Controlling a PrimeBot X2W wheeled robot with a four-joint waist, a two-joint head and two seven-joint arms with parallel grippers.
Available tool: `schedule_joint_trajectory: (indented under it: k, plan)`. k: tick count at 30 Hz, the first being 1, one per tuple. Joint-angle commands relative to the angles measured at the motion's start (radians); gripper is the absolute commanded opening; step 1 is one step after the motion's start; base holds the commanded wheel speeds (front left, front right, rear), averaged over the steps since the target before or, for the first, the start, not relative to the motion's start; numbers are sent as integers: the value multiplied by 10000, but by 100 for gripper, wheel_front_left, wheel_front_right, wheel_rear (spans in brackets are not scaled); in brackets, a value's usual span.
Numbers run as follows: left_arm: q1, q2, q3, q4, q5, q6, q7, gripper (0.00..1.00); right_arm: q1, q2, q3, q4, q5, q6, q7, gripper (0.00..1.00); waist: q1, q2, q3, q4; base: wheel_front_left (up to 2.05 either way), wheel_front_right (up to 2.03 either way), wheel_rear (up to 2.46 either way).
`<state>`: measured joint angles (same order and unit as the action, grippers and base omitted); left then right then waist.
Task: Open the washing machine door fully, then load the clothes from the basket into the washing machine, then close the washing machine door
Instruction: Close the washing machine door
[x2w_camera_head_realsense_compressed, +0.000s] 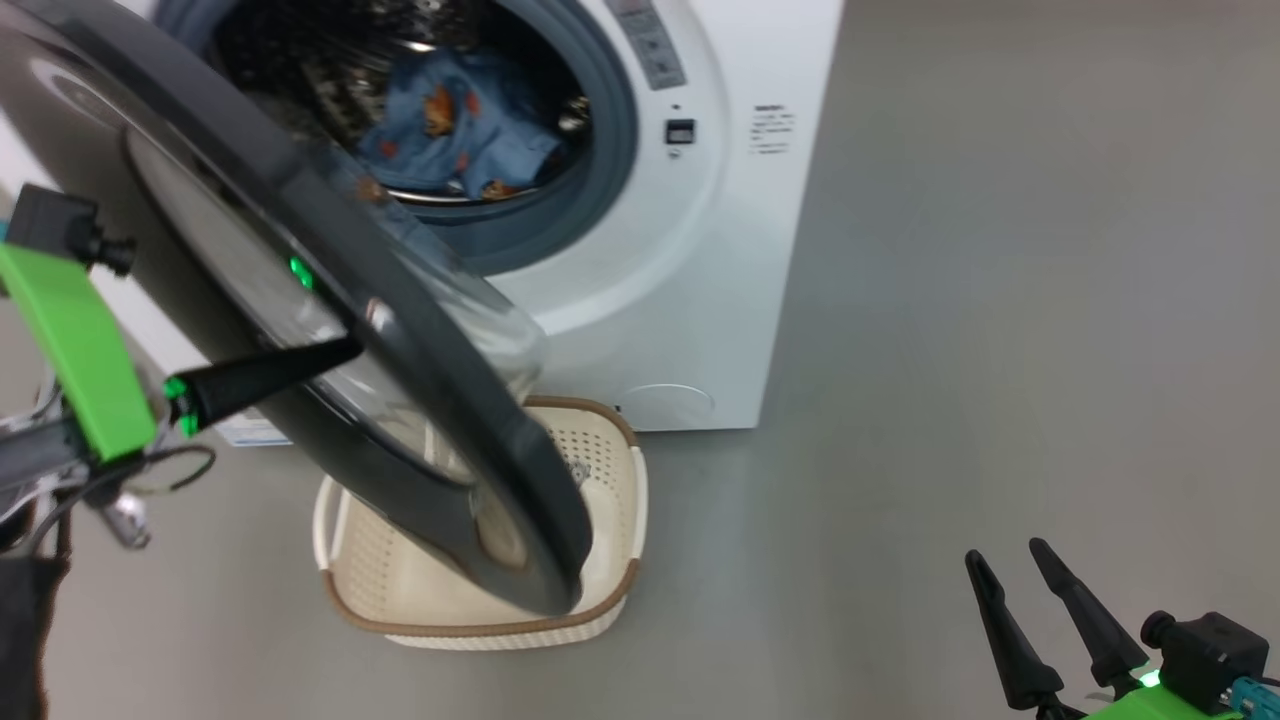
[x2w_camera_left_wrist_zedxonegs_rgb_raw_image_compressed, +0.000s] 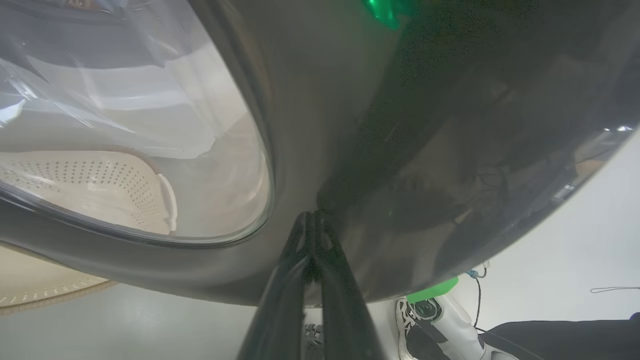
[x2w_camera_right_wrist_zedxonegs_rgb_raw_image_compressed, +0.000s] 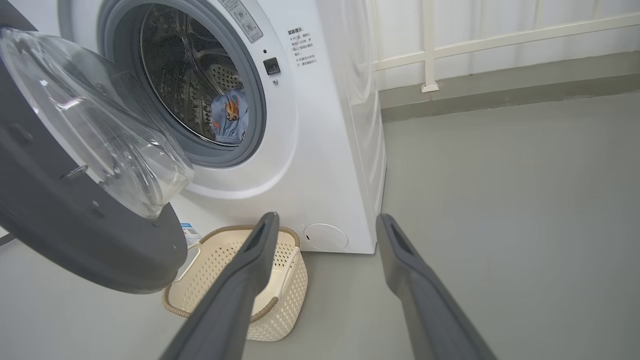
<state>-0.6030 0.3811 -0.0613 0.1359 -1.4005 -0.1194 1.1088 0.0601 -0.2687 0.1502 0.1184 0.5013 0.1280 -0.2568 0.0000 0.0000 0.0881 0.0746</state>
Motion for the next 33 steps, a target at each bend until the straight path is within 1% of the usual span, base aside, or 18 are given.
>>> schedule_joint_trajectory:
  k: [1, 9, 14, 17, 23, 30, 31, 32, 33]
  plan:
    - [-669, 267, 318, -130, 86, -84, -153, 0, -332, -79, 172, -255, -95, 27, -49, 100, 0, 0, 290, -473, 0, 0, 0]
    - [-1648, -128, 72, 787, 686, -108, -1161, 0, -697, 68, 242, -246, -98, 27, -49, 100, 0, 0, 650, -1256, 0, 0, 0]
    - [-1818, -6, -43, 1019, 862, -110, -1568, 0, -852, 97, 187, -241, -107, 27, -49, 100, 0, 0, 766, -1413, 0, 0, 0]
    - [-1737, 95, -68, 988, 797, -111, -1729, 0, -858, 95, 95, -248, -110, 27, -49, 100, 0, 0, 783, -1350, 0, 0, 0]
    - [-1245, 284, -106, 747, 642, -112, -2011, 0, -804, 89, 82, -226, -137, 27, -49, 100, 0, 0, 662, -988, 0, 0, 0]
    - [-245, 581, 71, 418, 407, -112, -2505, 0, -743, -19, 134, -201, -126, 27, -49, 100, 0, 0, 428, -600, 0, 0, 0]
    - [-79, 617, 78, 390, 409, -112, -2603, 3, -722, -35, 141, -196, -123, 27, -49, 100, 0, 0, 387, -556, 0, 0, 0]
    - [89, 652, 87, 359, 413, -112, -2711, 23, -698, -50, 145, -195, -121, 27, -49, 100, 0, 0, 362, -519, 0, 0, 0]
    - [255, 681, 85, 329, 434, -112, -2834, 35, -670, -62, 135, -199, -119, 27, -49, 100, 0, 0, 334, -476, 0, 0, 0]
